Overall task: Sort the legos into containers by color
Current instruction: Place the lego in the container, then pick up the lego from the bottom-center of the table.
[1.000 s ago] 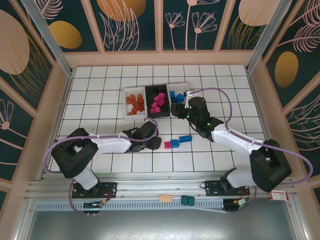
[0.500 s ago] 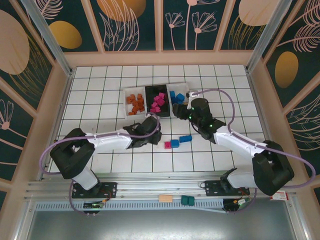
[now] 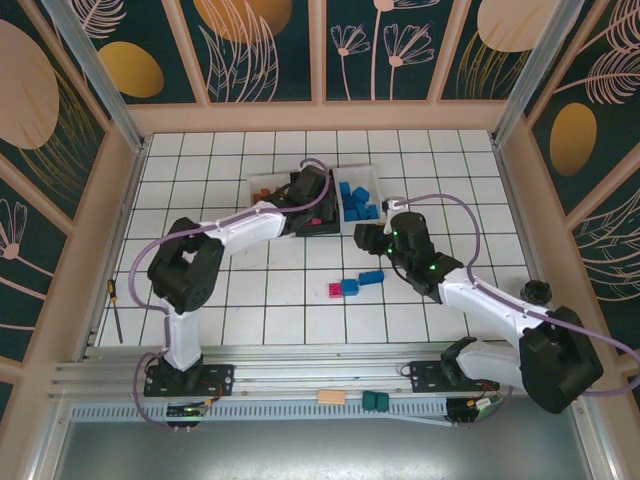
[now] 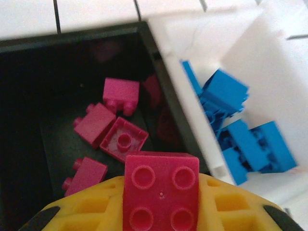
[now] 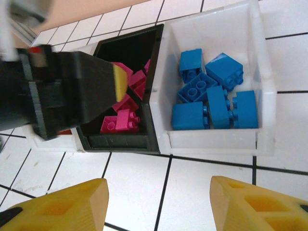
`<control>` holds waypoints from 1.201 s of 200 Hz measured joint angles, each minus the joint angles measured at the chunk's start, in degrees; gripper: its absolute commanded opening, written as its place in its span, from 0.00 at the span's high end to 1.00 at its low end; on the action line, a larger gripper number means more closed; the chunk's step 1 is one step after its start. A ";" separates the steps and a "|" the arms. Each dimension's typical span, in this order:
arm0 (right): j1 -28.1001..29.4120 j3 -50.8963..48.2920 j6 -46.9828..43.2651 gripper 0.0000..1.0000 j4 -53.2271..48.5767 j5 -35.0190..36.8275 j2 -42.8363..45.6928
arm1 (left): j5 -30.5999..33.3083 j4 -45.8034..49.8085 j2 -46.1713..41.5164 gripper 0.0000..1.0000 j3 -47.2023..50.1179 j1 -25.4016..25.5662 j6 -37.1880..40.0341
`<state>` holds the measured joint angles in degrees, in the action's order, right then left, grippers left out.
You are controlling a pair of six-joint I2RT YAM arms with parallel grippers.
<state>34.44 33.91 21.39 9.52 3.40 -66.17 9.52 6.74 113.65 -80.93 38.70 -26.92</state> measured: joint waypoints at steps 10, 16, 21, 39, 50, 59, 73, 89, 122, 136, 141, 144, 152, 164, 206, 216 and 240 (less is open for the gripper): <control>0.00 -0.63 0.02 0.41 -0.42 -0.17 0.98 | 0.00 0.92 1.70 0.70 -0.83 -0.37 0.00; 0.00 -0.87 0.02 0.41 -0.57 -0.37 1.38 | 0.02 1.44 2.36 0.66 -1.20 -0.68 0.02; 0.02 -0.98 0.02 0.41 -0.81 -0.50 1.62 | 0.00 1.81 2.82 0.61 -1.46 -0.94 0.17; 0.39 -0.98 0.00 0.41 -1.25 -1.09 1.73 | -0.20 2.86 3.67 0.42 -2.80 -1.86 0.15; 1.14 -0.98 -0.04 0.41 -1.77 -1.51 1.66 | -0.42 2.86 3.54 0.34 -3.28 -2.08 0.31; 2.21 -0.96 -0.24 0.41 -2.16 -1.99 1.36 | -0.74 2.69 2.95 0.26 -3.28 -2.23 0.11; 4.44 -0.92 -0.68 0.41 -2.60 -2.62 0.09 | -1.70 2.32 0.57 0.18 -2.25 -2.34 -0.22; 7.48 -0.33 -1.46 0.41 -3.17 -3.58 -2.78 | -3.13 1.75 -4.57 0.11 0.42 -2.32 -0.61; 13.79 3.78 -3.32 0.41 -4.24 -5.05 -11.76 | -5.68 -2.21 -21.59 0.02 8.98 -2.29 -2.62; 15.54 6.01 -3.98 0.41 -4.55 -5.57 -15.63 | -6.08 -4.11 -28.13 0.02 12.68 -2.29 -3.43; 15.93 6.78 -4.26 0.41 -4.70 -5.88 -16.92 | -6.10 -4.76 -30.25 0.01 14.19 -2.27 -3.69; 16.13 7.17 -4.37 0.41 -4.83 -6.10 -17.66 | -6.10 -5.03 -31.10 0.01 14.86 -2.27 -3.85; 16.37 8.02 -4.57 0.41 -5.25 -6.25 -19.26 | -6.08 -5.40 -33.46 0.01 17.00 -2.27 -4.26; 16.63 8.81 -4.74 0.41 -6.10 -6.29 -21.18 | -6.05 -5.66 -36.13 0.02 20.46 -2.27 -4.83; 19.06 10.45 -6.16 0.41 -11.13 -5.40 -25.31 | -5.29 -4.52 -39.17 0.02 31.04 -2.27 -6.36; 19.58 10.99 -6.21 0.41 -11.82 -4.74 -25.53 | -4.92 -3.89 -39.41 0.01 32.33 -2.27 -6.62; 19.96 11.39 -6.08 0.41 -14.10 -2.91 -25.49 | -4.50 -3.50 -40.06 0.01 34.01 -2.27 -6.99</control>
<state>54.39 45.30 15.31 -4.58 0.49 -91.66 5.02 3.25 73.58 -46.92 36.42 -33.91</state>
